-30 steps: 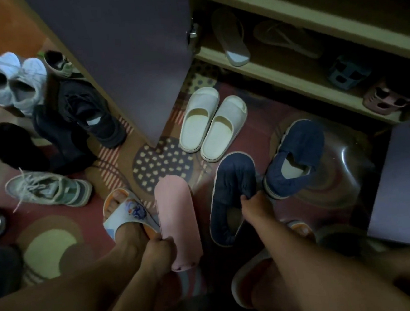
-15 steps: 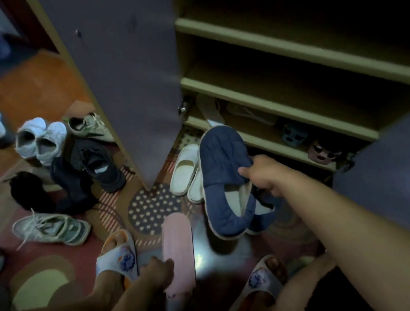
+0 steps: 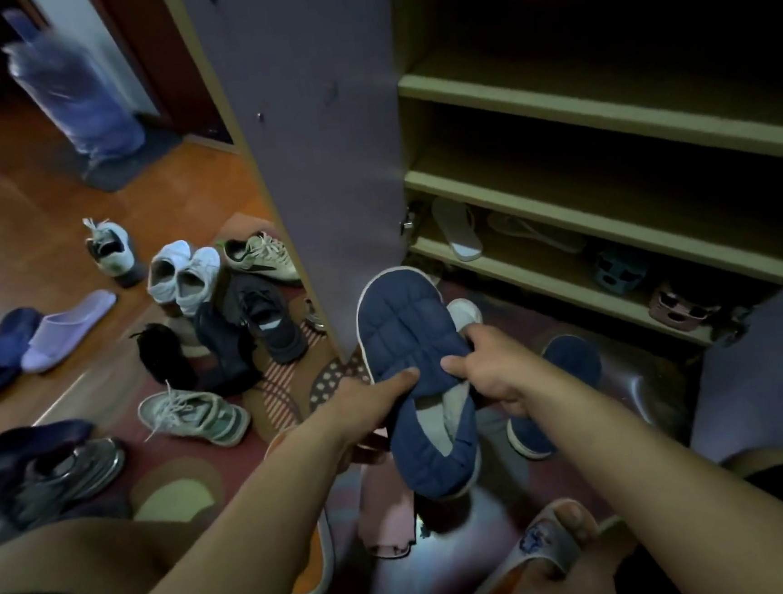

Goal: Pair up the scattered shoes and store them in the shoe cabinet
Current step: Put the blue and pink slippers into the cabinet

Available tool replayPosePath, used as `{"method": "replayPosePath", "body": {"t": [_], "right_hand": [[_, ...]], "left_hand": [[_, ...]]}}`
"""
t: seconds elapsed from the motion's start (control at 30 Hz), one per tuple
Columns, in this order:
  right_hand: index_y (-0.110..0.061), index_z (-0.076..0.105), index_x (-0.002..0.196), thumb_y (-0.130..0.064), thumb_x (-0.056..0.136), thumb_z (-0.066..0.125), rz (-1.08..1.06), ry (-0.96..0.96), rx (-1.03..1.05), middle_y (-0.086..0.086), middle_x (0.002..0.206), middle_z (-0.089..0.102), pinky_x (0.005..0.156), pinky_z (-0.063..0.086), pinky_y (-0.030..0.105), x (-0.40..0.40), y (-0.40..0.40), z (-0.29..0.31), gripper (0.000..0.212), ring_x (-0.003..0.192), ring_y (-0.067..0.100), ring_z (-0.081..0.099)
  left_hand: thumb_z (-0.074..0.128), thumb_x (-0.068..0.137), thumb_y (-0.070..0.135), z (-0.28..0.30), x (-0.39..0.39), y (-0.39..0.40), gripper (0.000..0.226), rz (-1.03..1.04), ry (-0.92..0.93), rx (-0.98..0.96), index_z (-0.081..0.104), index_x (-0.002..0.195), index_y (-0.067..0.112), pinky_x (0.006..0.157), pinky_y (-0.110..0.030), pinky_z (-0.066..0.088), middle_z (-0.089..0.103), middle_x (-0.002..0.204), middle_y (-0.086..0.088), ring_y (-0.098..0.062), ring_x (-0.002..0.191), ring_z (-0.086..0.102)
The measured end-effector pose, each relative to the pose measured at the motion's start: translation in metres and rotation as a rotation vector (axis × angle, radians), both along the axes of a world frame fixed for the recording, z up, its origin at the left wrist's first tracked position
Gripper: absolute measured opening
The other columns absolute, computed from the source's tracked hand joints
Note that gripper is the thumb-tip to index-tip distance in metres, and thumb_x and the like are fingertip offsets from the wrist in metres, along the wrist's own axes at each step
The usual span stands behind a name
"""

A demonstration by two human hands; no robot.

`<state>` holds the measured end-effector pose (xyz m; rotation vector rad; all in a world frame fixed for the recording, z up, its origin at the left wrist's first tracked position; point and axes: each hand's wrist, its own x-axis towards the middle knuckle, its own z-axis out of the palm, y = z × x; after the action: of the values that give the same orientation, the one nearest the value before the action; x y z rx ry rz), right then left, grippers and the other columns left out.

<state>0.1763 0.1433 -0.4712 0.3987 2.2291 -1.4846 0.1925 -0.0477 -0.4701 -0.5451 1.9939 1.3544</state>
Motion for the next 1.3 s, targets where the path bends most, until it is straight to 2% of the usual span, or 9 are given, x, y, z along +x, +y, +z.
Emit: {"method": "replayPosePath", "body": {"t": [0.17,0.27,0.4,0.53,0.63,0.87,0.97,1.17,1.3], "right_hand": [[-0.020,0.058,0.111,-0.021,0.088,0.071,0.035,-0.030,-0.035,0.001,0.106,0.068,0.087,0.057,0.041,0.015,-0.022,-0.015,0.026,0.097,0.021,0.067],[-0.020,0.058,0.094,-0.022,0.084,0.072,-0.034,0.029,0.067,0.000,0.092,0.068,0.070,0.054,0.033,0.025,-0.039,-0.022,0.017,0.085,0.020,0.067],[-0.013,0.065,0.100,-0.023,0.084,0.059,-0.222,-0.111,-0.174,0.013,0.092,0.073,0.060,0.057,0.036,0.032,-0.047,-0.016,0.020,0.081,0.029,0.070],[-0.022,0.068,0.108,-0.054,0.084,0.063,-0.163,-0.270,-0.631,0.005,0.084,0.075,0.068,0.058,0.035,0.027,-0.041,-0.004,0.040,0.071,0.020,0.072],[-0.019,0.075,0.104,-0.069,0.068,0.074,-0.034,-0.256,-0.623,0.001,0.091,0.077,0.068,0.057,0.032,0.031,-0.050,-0.008,0.062,0.078,0.017,0.075],[-0.008,0.068,0.110,-0.053,0.068,0.085,-0.436,-0.087,-0.452,0.008,0.096,0.077,0.083,0.060,0.046,0.004,-0.033,-0.023,0.064,0.087,0.029,0.074],[-0.011,0.061,0.123,-0.060,0.066,0.082,-0.588,-0.095,-0.312,0.002,0.109,0.070,0.082,0.057,0.036,0.000,-0.014,-0.036,0.078,0.092,0.023,0.069],[-0.011,0.062,0.119,-0.063,0.068,0.080,-0.838,-0.111,-0.129,0.004,0.110,0.071,0.090,0.053,0.039,-0.004,0.024,-0.059,0.076,0.094,0.027,0.066],[-0.020,0.055,0.101,-0.072,0.061,0.077,-0.926,-0.147,-0.087,-0.001,0.086,0.068,0.059,0.046,0.027,-0.006,0.037,-0.061,0.068,0.076,0.023,0.066]], "left_hand": [[0.078,0.084,0.037,-0.014,0.017,-0.014,0.041,0.071,0.161,-0.057,0.068,0.116,0.014,0.091,-0.048,0.057,0.073,0.113,-0.009,-0.031,0.100,0.070],[0.062,0.088,0.031,-0.012,0.031,-0.003,0.016,-0.073,0.534,-0.473,0.051,0.097,0.024,0.072,-0.040,0.052,0.065,0.093,-0.003,-0.032,0.089,0.066],[0.061,0.083,0.027,-0.010,0.059,0.026,0.033,-0.248,0.872,-0.807,0.029,0.094,0.027,0.055,-0.036,0.034,0.053,0.083,0.002,-0.031,0.072,0.062],[0.059,0.087,0.027,-0.004,0.059,0.019,0.029,-0.259,0.883,-0.910,0.033,0.099,0.024,0.053,-0.036,0.033,0.055,0.091,-0.001,-0.031,0.073,0.063],[0.067,0.081,0.021,-0.004,0.062,0.026,0.045,-0.394,0.951,-1.046,0.051,0.122,0.015,0.048,-0.033,0.037,0.059,0.095,-0.003,-0.025,0.068,0.066],[0.058,0.089,0.034,-0.043,0.082,0.037,0.066,-0.433,1.060,-0.794,0.038,0.150,0.015,0.094,-0.040,0.045,0.045,0.136,-0.007,-0.026,0.116,0.046],[0.054,0.092,0.038,-0.078,0.088,0.016,0.057,-0.312,0.920,-0.674,0.041,0.144,0.018,0.106,-0.039,0.040,0.042,0.142,-0.006,-0.024,0.126,0.043],[0.076,0.072,0.062,-0.193,0.075,-0.005,0.122,0.034,-0.191,-0.564,-0.003,0.157,0.024,0.118,-0.053,0.021,0.009,0.163,-0.017,-0.041,0.148,0.016],[0.085,0.058,0.060,-0.263,0.076,0.026,0.140,0.100,-0.180,-0.629,-0.016,0.152,0.034,0.111,-0.059,0.029,0.017,0.159,-0.015,-0.045,0.140,0.025]]}}
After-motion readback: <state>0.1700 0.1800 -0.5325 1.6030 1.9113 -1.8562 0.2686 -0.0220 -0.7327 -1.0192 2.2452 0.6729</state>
